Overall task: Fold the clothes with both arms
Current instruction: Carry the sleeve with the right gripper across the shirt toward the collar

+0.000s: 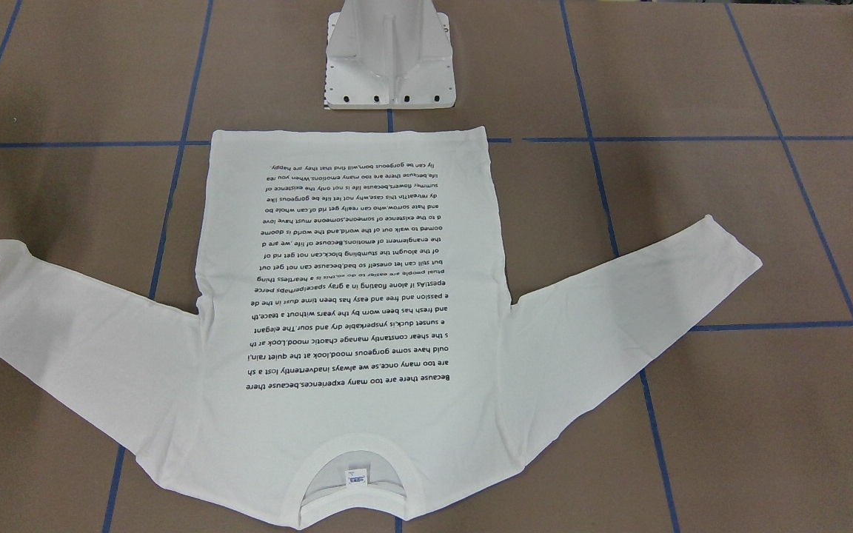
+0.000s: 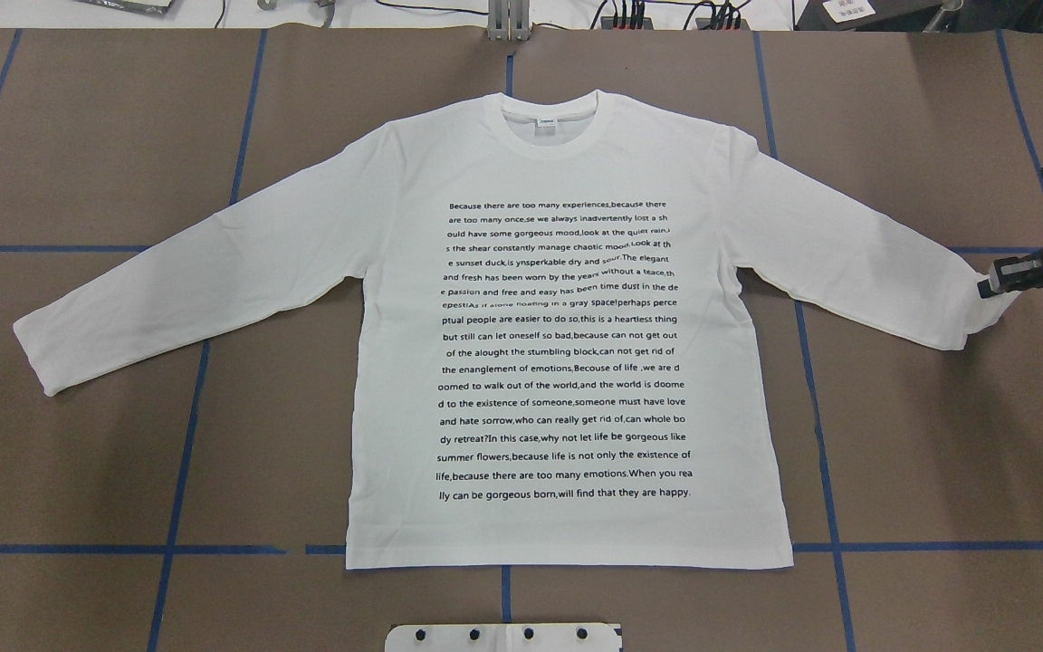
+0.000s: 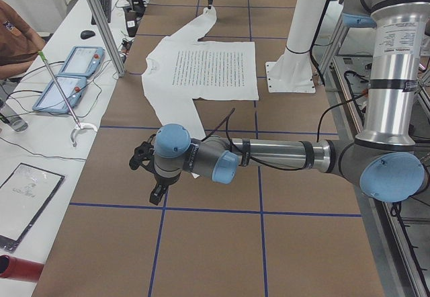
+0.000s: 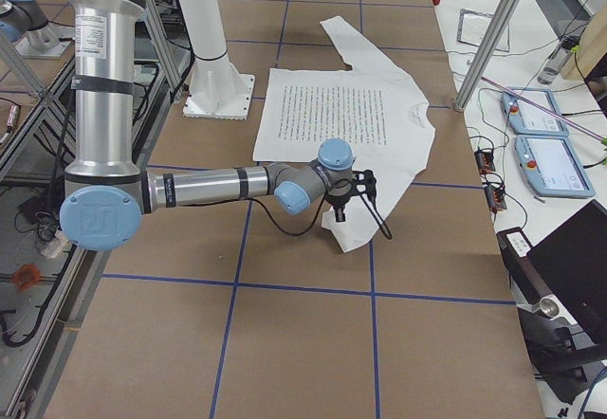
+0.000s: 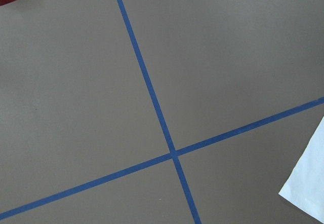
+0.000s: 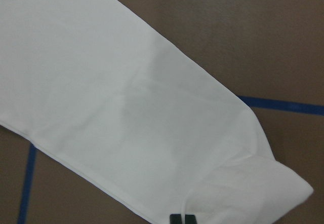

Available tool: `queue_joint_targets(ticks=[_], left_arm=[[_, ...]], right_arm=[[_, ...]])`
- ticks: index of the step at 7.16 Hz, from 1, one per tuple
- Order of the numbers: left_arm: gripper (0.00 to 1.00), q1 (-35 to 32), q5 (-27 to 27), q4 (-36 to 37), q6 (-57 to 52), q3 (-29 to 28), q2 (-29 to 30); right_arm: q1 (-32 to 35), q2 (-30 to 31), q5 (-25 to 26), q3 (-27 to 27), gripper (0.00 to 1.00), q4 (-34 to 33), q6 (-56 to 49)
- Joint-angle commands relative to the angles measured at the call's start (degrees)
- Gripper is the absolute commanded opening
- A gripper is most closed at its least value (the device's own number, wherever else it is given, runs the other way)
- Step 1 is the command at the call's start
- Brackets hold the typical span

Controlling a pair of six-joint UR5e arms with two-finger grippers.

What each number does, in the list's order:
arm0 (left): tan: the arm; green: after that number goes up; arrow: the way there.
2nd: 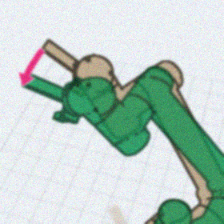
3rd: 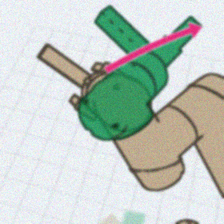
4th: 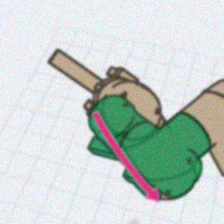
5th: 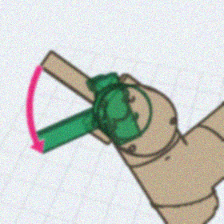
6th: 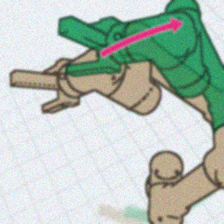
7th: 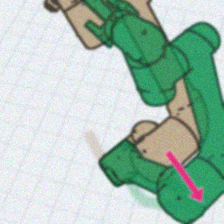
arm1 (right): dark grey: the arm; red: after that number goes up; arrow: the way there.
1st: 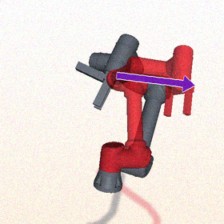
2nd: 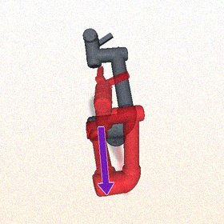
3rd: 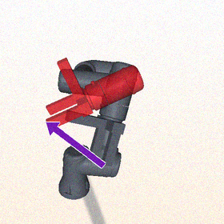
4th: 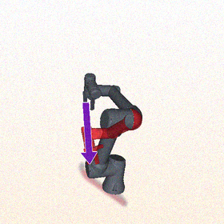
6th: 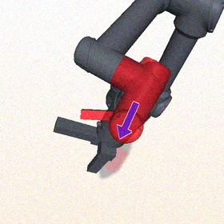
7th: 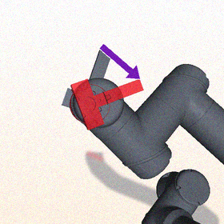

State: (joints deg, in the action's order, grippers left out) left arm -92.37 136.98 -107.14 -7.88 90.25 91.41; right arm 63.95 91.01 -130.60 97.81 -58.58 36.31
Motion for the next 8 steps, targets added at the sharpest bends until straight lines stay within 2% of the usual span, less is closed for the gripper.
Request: queue_joint_targets(ticks=[1, 3, 4, 5, 6, 8], left_arm=[[1.0, -0.09, 0.12, 0.09, 0.06, -0.08, -0.09], [1.0, -0.09, 0.3, 0.44, 0.06, -0.16, 0.0], [1.0, -0.09, 0.3, 0.53, 0.06, -0.25, 0.0], [1.0, -0.09, 0.3, 0.53, -0.03, -0.34, -0.09], [1.0, -0.09, 0.3, 0.53, 0.06, -0.43, -0.26], [1.0, -0.09, 0.3, 0.53, 0.06, -0.6, -0.27]], right_arm=[[-0.05, -13.15, -2.99, 0.46, 0.0, -0.05, 11.93], [-1.36, -28.44, -2.9, -2.43, 0.0, 0.13, 26.1], [-2.67, -37.83, -2.21, -6.8, 0.0, 0.22, 34.88], [-5.21, -47.14, 1.63, -12.93, 0.0, 0.13, 39.4], [-9.41, -51.67, 7.32, -16.21, 0.0, 0.04, 39.88], [-19.25, -54.34, 17.45, -19.39, 0.0, -0.05, 39.45]])
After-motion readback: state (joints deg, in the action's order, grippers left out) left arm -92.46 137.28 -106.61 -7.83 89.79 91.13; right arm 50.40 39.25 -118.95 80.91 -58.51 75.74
